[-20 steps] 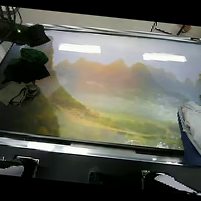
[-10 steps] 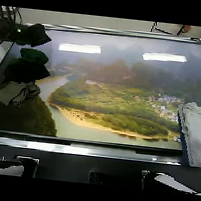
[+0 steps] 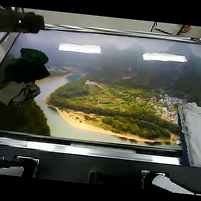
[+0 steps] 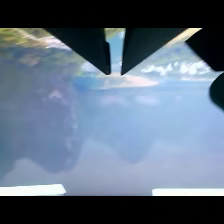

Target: Fold the clothes and pants, and hang the long-sleeved shirts on hangers.

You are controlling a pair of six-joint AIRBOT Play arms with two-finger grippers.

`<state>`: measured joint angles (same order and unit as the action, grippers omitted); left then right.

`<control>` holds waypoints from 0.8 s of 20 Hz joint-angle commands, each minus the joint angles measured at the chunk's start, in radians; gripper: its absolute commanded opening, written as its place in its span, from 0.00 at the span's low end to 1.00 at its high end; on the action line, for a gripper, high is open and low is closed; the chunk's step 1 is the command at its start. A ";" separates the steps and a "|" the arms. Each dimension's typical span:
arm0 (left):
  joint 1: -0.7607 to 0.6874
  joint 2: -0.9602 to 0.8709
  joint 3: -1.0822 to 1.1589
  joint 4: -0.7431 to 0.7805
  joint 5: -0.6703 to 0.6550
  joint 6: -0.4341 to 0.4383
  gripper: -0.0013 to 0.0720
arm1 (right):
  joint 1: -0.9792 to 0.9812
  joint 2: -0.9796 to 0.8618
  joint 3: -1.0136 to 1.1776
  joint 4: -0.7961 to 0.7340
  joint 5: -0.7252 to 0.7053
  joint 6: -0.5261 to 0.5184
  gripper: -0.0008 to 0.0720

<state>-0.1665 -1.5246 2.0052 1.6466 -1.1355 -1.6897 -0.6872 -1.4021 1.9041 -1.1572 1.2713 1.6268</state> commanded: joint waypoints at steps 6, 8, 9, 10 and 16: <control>0.018 0.027 -0.407 -0.074 -0.283 -0.055 0.98 | 0.568 -0.192 -0.115 -0.242 0.379 0.102 0.94; 0.016 0.055 -0.438 -0.072 -0.253 -0.053 0.98 | 0.615 -0.192 -0.116 -0.307 0.369 0.100 0.94; 0.017 0.054 -0.438 -0.072 -0.267 -0.035 0.98 | 0.624 -0.192 -0.116 -0.304 0.372 0.093 0.94; 0.017 0.053 -0.439 -0.073 -0.272 -0.014 0.98 | 0.629 -0.192 -0.116 -0.290 0.372 0.093 0.94; 0.016 0.051 -0.439 -0.073 -0.269 -0.013 0.98 | 0.629 -0.192 -0.116 -0.287 0.372 0.093 0.94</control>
<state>-0.1509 -1.4769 1.5742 1.5776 -1.4071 -1.7088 -0.0669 -1.5932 1.7901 -1.4338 1.6360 1.7206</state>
